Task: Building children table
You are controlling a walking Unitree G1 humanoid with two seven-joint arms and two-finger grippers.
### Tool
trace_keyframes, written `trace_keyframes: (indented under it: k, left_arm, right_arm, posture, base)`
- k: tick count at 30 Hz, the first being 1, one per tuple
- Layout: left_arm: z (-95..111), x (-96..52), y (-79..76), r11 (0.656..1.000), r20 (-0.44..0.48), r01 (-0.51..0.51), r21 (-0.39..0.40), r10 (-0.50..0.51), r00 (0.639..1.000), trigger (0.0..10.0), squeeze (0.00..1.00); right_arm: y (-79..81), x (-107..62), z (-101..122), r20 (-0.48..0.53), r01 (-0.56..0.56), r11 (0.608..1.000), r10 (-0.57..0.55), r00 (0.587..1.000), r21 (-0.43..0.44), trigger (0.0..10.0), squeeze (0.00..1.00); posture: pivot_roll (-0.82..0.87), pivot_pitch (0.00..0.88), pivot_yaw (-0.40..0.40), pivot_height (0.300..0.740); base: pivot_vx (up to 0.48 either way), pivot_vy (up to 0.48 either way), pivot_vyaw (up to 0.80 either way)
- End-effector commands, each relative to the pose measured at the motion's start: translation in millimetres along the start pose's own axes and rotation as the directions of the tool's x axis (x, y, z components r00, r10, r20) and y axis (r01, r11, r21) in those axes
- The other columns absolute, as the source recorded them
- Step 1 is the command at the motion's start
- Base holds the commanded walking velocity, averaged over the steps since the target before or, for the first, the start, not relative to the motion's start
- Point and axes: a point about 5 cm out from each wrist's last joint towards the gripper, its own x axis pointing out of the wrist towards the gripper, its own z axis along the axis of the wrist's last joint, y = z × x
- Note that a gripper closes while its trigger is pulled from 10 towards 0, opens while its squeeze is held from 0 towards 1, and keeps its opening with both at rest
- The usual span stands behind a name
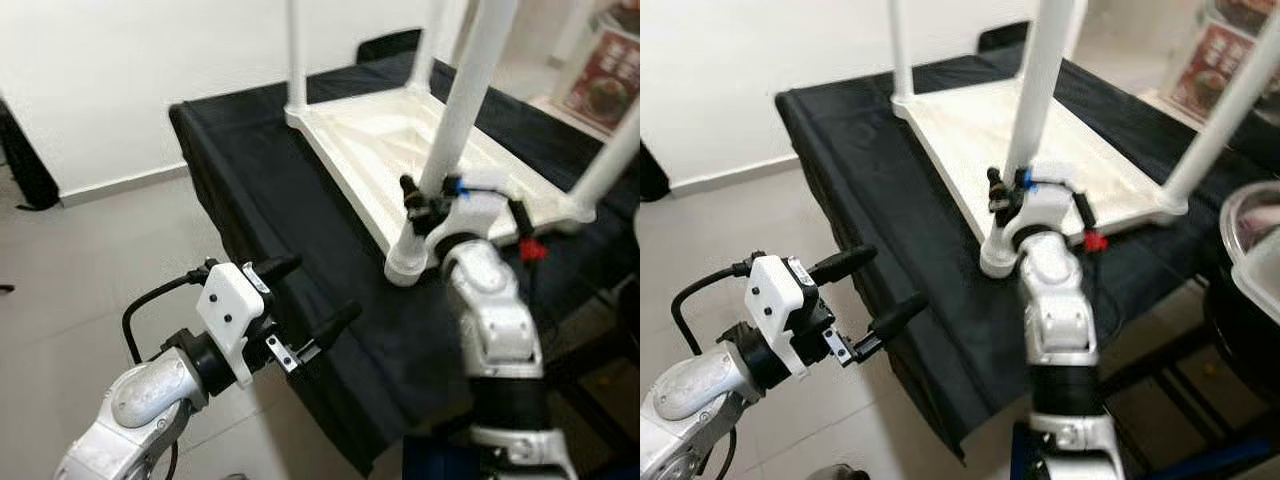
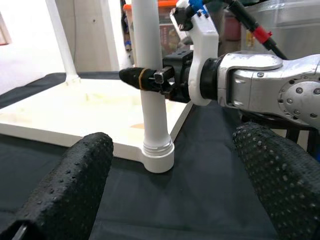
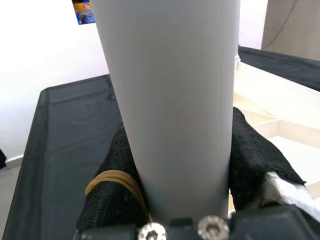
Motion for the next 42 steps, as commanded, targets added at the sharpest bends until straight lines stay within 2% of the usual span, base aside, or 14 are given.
trace_keyframes:
  k: [1, 4, 5, 9, 10, 13, 14, 27, 28, 30, 31, 35, 36, 42]
  left_arm:
    - [-1, -0.7, 1.3, 1.000, -0.008, 0.002, 0.007, -0.002, 1.000, 10.0, 0.00]
    - [-2, -1.1, 1.5, 1.000, -0.009, 0.000, 0.009, 0.000, 1.000, 10.0, 0.00]
    - [-2, -0.7, 1.3, 1.000, -0.008, 0.000, 0.008, 0.000, 1.000, 10.0, 0.00]
    - [-2, 1.6, -1.3, 1.000, -0.001, 0.010, 0.001, -0.010, 1.000, 10.0, 0.00]
    - [-2, 1.9, -1.8, 1.000, 0.000, 0.011, -0.001, -0.011, 1.000, 10.0, 0.00]
    - [-2, 2.0, -1.9, 1.000, 0.000, 0.012, -0.002, -0.012, 1.000, 10.0, 0.00]
    - [-2, 2.0, -2.0, 1.000, 0.000, 0.011, -0.001, -0.011, 1.000, 10.0, 0.00]
    - [-4, 1.7, -5.1, 1.000, -0.003, 0.024, -0.013, -0.024, 1.000, 10.0, 0.00]
    - [-4, 1.6, -4.9, 1.000, -0.007, 0.025, -0.011, -0.025, 1.000, 10.0, 0.00]
    - [-5, 1.5, -4.7, 1.000, -0.010, 0.025, -0.009, -0.025, 1.000, 10.0, 0.00]
    - [-5, 1.4, -4.5, 1.000, -0.010, 0.025, -0.009, -0.025, 1.000, 10.0, 0.00]
    - [-5, 1.4, -4.3, 1.000, -0.008, 0.021, -0.013, -0.021, 1.000, 10.0, 0.00]
    - [-5, 1.0, -4.3, 1.000, -0.011, 0.021, -0.009, -0.021, 1.000, 10.0, 0.00]
    - [-5, 0.9, -3.9, 1.000, -0.012, 0.018, -0.004, -0.018, 1.000, 10.0, 0.00]
  right_arm:
    - [-10.3, 0.1, -22, -0.097, 0.072, 0.997, -0.075, 0.992, -0.039, 0.0, 0.00]
    - [-9.3, 2.9, -17, -0.099, 0.043, 0.999, -0.045, 0.994, -0.028, 0.0, 0.00]
    - [-8.6, 3.4, -16, -0.107, 0.032, 0.999, -0.037, 0.994, -0.041, 10.0, 0.00]
    - [-2.6, 6.6, -3, -0.068, -0.095, 0.995, 0.094, 0.993, -0.012, 10.0, 0.00]
    - [-6.4, 8.3, -4, -0.091, -0.122, 0.992, 0.120, 0.989, -0.015, 10.0, 0.38]
    - [-9.5, 8.8, -5, -0.113, -0.128, 0.992, 0.125, 0.986, -0.020, 10.0, 0.38]
    - [-15.4, 11.2, -4, -0.125, -0.150, 0.988, 0.153, 0.980, 0.028, 10.0, 1.00]
    - [-37.3, 16.4, 7, -0.047, -0.521, 0.838, 0.534, 0.844, 0.159, 10.0, 1.00]
    - [-35.9, 15.2, 7, -0.056, -0.558, 0.817, 0.570, 0.820, 0.147, 10.0, 0.86]
    - [-34.5, 13.6, 7, -0.071, -0.598, 0.790, 0.609, 0.790, 0.135, 10.0, 0.86]
    - [-34.3, 13.1, 6, -0.077, -0.604, 0.786, 0.616, 0.784, 0.134, 10.0, 0.00]
    - [-34.7, 13.2, 6, -0.069, -0.612, 0.778, 0.624, 0.778, 0.140, 10.0, 0.00]
    - [-34.1, 14.9, 8, -0.041, -0.582, 0.797, 0.595, 0.803, 0.164, 0.0, 0.00]
    - [-27.6, 13.1, 9, -0.015, -0.567, 0.803, 0.579, 0.815, 0.184, 0.0, 0.00]
  posture:
    - [0.06, 0.099, -0.063, 0.740]
    - [0.05, 0.098, -0.057, 0.740]
    - [0.05, 0.096, -0.057, 0.740]
    - [0.04, 0.094, -0.053, 0.740]
    - [0.04, 0.093, -0.053, 0.740]
    - [0.04, 0.093, -0.053, 0.740]
    - [0.05, 0.095, -0.058, 0.740]
    - [0.04, 0.096, -0.051, 0.740]
    - [0.04, 0.095, -0.050, 0.740]
    - [0.04, 0.095, -0.051, 0.740]
    - [0.04, 0.096, -0.052, 0.740]
    - [0.05, 0.096, -0.055, 0.740]
    - [0.05, 0.097, -0.053, 0.740]
    - [0.06, 0.093, -0.059, 0.740]
  base:
    - [0.000, 0.000, 0.00]
    - [0.000, 0.000, 0.00]
    - [0.000, 0.000, 0.00]
    - [0.000, 0.000, 0.00]
    - [0.000, 0.000, 0.00]
    - [0.000, 0.000, 0.00]
    - [0.000, 0.000, 0.00]
    - [0.000, 0.000, 0.00]
    - [0.000, 0.000, 0.00]
    - [0.000, 0.000, 0.00]
    - [0.000, 0.000, 0.00]
    - [0.000, 0.000, 0.00]
    - [0.000, 0.000, 0.00]
    - [0.000, 0.000, 0.00]
